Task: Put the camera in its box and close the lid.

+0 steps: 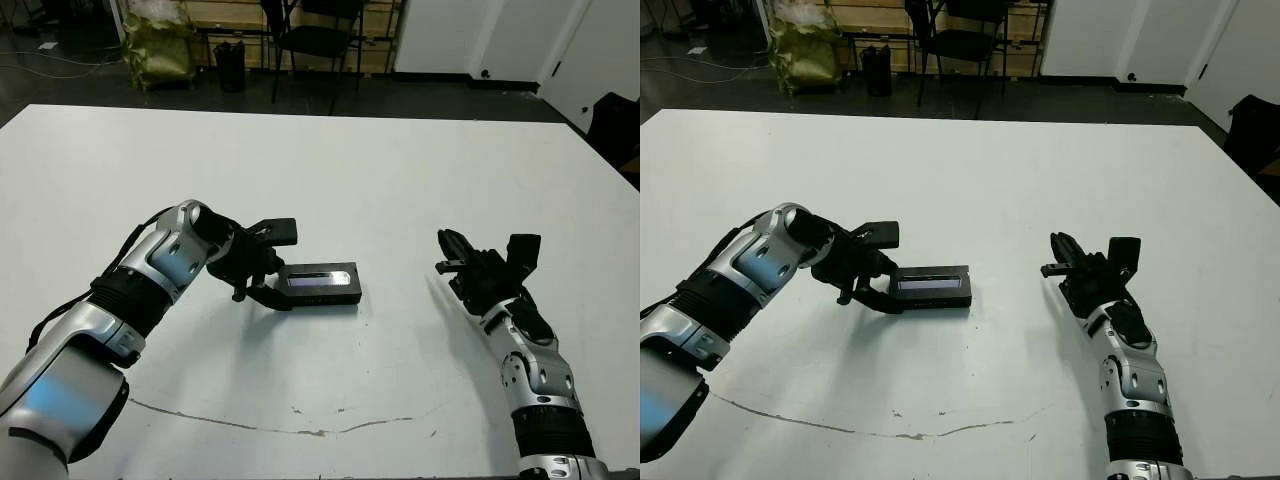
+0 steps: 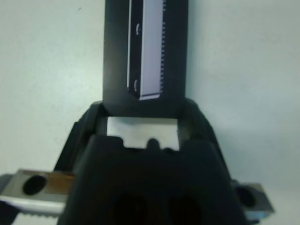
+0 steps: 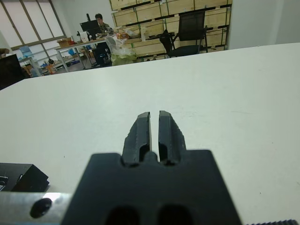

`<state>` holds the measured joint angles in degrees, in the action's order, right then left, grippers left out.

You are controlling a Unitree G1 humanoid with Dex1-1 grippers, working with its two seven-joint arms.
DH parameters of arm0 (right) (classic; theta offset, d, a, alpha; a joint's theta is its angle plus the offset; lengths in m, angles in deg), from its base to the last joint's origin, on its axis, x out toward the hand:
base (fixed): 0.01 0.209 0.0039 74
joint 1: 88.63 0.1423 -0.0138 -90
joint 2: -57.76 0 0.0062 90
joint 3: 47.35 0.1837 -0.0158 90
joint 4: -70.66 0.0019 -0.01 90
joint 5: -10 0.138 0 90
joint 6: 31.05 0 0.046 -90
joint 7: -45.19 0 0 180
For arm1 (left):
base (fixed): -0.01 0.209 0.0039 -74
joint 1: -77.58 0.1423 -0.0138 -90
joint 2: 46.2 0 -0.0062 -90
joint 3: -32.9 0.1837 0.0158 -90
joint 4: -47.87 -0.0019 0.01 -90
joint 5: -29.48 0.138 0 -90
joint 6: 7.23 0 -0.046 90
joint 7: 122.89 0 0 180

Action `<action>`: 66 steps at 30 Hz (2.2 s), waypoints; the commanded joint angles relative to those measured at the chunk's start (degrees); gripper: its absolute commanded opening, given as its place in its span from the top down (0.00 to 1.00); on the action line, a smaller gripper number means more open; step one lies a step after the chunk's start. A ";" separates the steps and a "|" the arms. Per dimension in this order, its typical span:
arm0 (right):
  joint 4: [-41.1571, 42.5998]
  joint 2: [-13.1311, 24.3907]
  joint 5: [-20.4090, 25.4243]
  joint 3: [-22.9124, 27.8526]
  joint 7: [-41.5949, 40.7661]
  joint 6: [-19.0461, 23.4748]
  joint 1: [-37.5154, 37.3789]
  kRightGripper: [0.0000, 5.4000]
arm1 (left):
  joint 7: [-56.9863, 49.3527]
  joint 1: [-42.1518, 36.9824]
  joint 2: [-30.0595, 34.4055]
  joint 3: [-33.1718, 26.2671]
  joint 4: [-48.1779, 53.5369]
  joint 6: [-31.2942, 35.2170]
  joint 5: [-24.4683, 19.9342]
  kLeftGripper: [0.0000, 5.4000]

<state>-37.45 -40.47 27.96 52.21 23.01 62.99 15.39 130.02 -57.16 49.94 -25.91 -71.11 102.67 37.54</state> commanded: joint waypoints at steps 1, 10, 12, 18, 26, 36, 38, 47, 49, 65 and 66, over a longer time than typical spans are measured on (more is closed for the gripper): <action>-0.86 0.77 -0.19 0.25 -0.10 0.44 -0.04 1.00 | -0.52 3.05 2.75 -0.53 -2.44 2.19 1.03 0.58; -1.72 0.26 1.46 0.91 -2.15 -0.47 0.12 1.00 | -5.90 6.58 2.63 -4.23 0.48 8.62 -1.20 0.32; -2.05 0.24 1.41 0.96 -2.39 -0.91 0.12 1.00 | -6.64 7.79 3.58 -4.88 2.33 6.24 -1.22 0.23; -2.35 0.16 1.40 0.94 -2.51 -0.62 0.27 1.00 | -6.98 9.72 5.14 -9.65 7.39 13.20 -5.86 0.00; -3.56 0.27 1.63 0.78 -4.15 -1.83 0.65 1.00 | -6.94 12.18 7.05 -16.42 10.57 12.66 -12.49 0.00; 1.61 -1.80 1.68 -0.16 -2.46 -1.16 0.28 1.00 | -32.08 20.50 -3.75 -39.24 24.95 16.27 -26.70 0.04; 3.09 -2.24 1.46 -0.81 -1.92 -0.98 0.20 1.00 | -37.68 22.27 -7.52 -41.88 28.05 14.58 -28.81 0.12; -2.66 -6.05 2.89 -2.59 -8.93 -10.87 2.65 1.00 | -47.61 28.60 -16.29 -43.20 30.32 -1.59 -30.00 0.53; -2.30 -6.99 1.52 -4.26 -8.48 -11.04 2.56 1.00 | -49.47 29.99 -18.55 -43.01 30.53 -3.65 -30.56 0.63; -3.21 -9.00 -6.20 -12.80 -4.78 -5.17 0.38 1.00 | -55.35 36.54 -23.90 -36.51 25.24 -19.11 -24.36 1.00; -2.29 -8.86 -6.42 -13.18 -4.69 -4.32 0.07 1.00 | -56.02 36.60 -24.08 -36.37 25.54 -18.41 -24.42 1.00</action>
<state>-40.61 -50.22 22.36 39.42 17.63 56.56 16.60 74.56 -21.21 25.74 -62.43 -44.75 83.57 13.00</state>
